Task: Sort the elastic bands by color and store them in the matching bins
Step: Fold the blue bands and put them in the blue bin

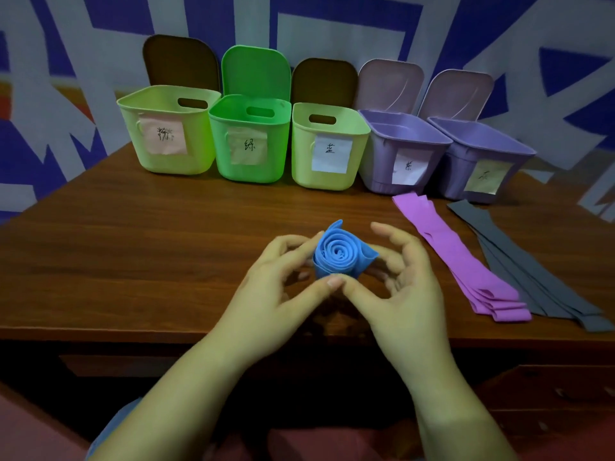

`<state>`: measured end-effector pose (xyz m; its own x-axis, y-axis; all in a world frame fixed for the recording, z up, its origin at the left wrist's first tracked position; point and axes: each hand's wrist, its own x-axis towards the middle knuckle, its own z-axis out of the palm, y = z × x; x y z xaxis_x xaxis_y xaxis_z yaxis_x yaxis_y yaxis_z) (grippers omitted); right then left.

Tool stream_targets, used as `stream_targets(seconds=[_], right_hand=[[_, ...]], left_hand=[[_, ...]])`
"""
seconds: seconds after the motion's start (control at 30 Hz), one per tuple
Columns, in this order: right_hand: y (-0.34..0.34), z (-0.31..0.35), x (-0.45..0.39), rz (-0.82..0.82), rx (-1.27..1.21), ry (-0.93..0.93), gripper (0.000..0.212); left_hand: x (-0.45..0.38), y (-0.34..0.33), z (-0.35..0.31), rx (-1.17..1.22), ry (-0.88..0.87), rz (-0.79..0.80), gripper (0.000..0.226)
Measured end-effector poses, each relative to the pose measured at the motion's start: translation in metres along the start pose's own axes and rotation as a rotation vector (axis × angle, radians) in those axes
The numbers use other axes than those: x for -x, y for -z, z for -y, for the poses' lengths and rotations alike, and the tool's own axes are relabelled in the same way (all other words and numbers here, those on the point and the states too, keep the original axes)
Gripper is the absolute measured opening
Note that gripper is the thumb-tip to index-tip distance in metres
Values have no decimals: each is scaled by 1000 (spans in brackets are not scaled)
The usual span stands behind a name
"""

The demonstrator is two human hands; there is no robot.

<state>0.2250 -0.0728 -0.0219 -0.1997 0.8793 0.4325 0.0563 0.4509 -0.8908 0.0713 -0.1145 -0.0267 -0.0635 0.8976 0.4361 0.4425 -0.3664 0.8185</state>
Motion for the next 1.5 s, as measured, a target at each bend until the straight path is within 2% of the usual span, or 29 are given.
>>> stream_targets(seconds=[0.17,0.27,0.37,0.53,0.77,1.13,1.27,1.33,1.5], right_hand=[[8,-5,-43,151,19,2,57],[11,-8,-79,238,49,-8,51],[9,-20,-128,282,43,-31,40],[10,-40,-192,332,-5,-108,41],[20,-14,-246,292,-54,-156,45],[33,64,-326,257,-52,-236,46],[27,68,-340,242,2,-220,46],[24,66,-347,244,19,-219,46],[18,49,-365,308,41,-250,43]], left_hand=[[-49,11,10,-59,2,-31,41],[-87,16,18,-6,74,-47,44],[-139,20,31,-55,100,-17,47],[-204,19,54,-145,92,24,46],[-265,21,30,-147,151,93,45],[-349,56,-36,-232,135,51,47],[-363,67,-42,-284,127,134,52],[-368,70,-43,-326,137,186,48],[-385,75,-31,-398,190,203,35]])
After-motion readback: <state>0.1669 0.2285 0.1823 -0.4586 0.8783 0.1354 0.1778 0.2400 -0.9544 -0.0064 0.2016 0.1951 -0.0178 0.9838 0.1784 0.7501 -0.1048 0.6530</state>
